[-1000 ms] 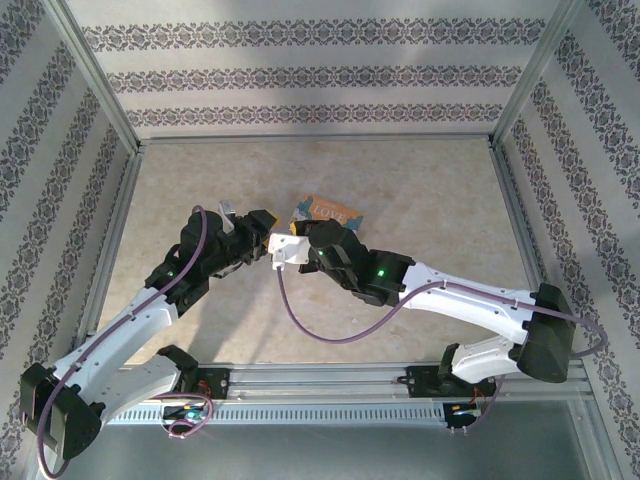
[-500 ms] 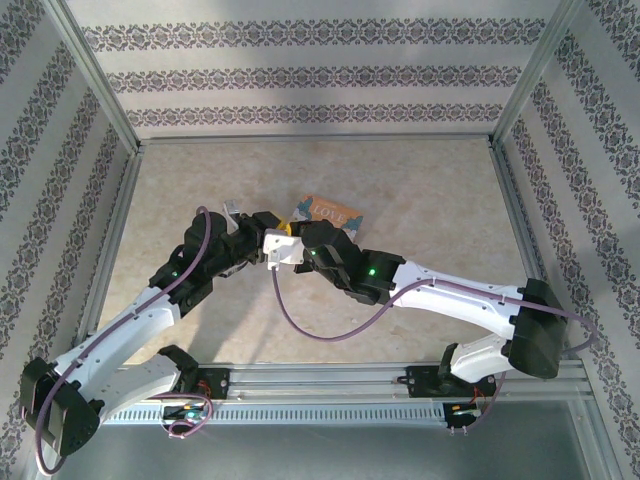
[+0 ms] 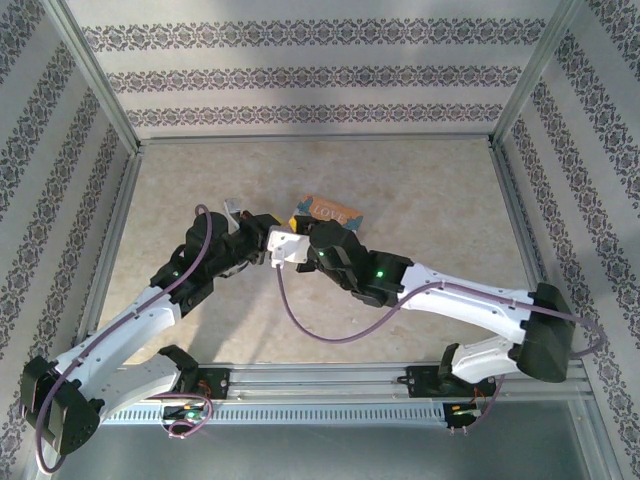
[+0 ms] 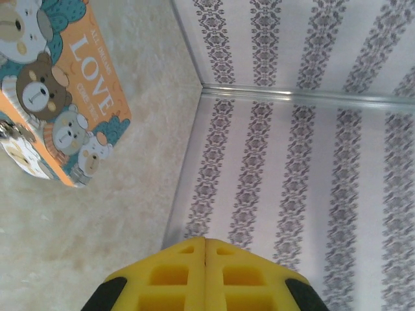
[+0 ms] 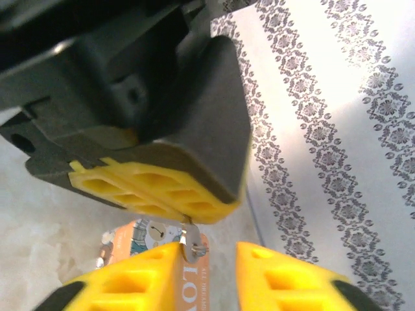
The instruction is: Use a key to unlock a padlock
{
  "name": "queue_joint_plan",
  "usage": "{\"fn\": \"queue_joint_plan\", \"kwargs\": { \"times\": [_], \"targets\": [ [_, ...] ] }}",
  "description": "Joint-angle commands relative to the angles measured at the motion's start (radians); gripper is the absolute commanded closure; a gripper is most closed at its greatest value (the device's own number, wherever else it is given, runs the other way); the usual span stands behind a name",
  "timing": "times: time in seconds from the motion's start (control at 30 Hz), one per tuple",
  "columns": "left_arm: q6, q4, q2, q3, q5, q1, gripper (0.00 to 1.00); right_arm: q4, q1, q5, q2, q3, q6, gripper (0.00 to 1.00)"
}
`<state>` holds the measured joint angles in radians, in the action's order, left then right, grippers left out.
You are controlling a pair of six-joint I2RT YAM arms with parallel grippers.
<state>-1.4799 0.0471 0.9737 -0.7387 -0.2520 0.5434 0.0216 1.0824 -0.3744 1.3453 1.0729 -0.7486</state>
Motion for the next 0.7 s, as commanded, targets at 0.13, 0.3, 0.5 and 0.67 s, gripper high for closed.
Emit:
{"fn": "queue_joint_plan", "kwargs": {
  "times": [0.13,0.3,0.5,0.67],
  "targets": [
    [0.414,-0.069,-0.055,-0.103,0.029,0.015,1.00,0.057,-0.078,0.248,-0.219,-0.095,0.310,0.54],
    [0.777,-0.109,-0.055,-0.172,-0.058,0.013,1.00,0.015,-0.317,0.749,-0.335,-0.194,0.691,0.44],
    [1.036,-0.144,-0.024,-0.240,-0.255,0.009,1.00,-0.133,-0.519,1.101,-0.356,-0.284,1.055,0.46],
    [1.126,-0.148,0.010,-0.272,-0.374,0.009,1.00,-0.251,-0.530,1.200,-0.346,-0.307,1.188,0.47]
  ]
}}
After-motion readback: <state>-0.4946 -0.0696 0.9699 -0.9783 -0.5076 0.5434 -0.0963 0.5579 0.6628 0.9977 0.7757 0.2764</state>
